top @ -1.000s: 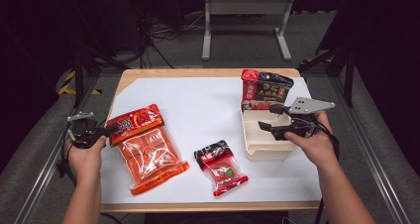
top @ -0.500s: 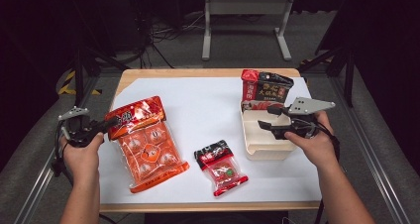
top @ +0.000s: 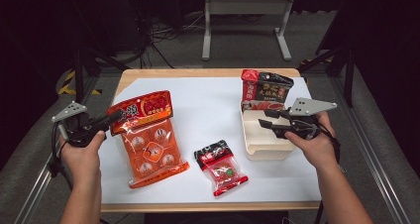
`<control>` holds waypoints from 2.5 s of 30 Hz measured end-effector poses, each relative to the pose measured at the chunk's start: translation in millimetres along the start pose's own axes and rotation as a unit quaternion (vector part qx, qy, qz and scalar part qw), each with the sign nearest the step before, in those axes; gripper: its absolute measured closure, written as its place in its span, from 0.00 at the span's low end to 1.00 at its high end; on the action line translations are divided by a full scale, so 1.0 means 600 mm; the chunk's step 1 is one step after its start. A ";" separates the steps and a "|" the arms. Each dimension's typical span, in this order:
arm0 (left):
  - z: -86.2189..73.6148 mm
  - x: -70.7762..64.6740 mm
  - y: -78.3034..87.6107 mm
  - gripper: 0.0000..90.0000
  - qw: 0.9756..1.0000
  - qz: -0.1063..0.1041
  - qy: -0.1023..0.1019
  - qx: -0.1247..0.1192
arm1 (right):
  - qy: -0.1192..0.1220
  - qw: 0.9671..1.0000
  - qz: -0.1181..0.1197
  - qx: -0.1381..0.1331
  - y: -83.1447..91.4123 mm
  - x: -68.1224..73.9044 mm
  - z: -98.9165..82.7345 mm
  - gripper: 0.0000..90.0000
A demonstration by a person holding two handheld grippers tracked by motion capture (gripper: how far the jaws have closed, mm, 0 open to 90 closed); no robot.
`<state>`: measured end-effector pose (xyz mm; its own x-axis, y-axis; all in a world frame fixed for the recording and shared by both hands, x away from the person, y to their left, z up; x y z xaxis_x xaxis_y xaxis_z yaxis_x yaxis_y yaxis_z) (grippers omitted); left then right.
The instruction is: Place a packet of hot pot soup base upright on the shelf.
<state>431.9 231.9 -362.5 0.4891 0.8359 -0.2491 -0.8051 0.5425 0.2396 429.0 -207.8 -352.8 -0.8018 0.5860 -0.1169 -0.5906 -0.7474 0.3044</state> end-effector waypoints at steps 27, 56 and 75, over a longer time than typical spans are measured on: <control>0.071 -0.191 0.015 1.00 0.985 -0.099 -0.124 -0.059 | -0.003 1.000 -0.003 -0.011 -0.001 0.019 0.015 0.57; 0.095 -0.270 -0.028 1.00 0.973 -0.157 -0.155 -0.071 | 0.003 0.998 0.055 -0.033 -0.089 0.063 0.037 0.28; 0.110 -0.350 -0.051 1.00 0.954 -0.223 -0.181 -0.082 | 0.011 0.993 0.109 -0.036 -0.119 0.083 0.029 0.24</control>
<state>376.0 45.3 -255.5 0.8553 0.5152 0.0550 -0.5171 0.8555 0.0283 432.8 -119.4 -363.9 -0.9128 0.4012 -0.0762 -0.4068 -0.8771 0.2556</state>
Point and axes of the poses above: each handheld gripper's, and its own axes: y roughly backward along the jaws, z roughly out of its top, x roughly to its left, the point moved 9 cm from there along -y, roughly forward along the jaws, and after that the axes turned 8 degrees about -x, right-handed, at the moved point
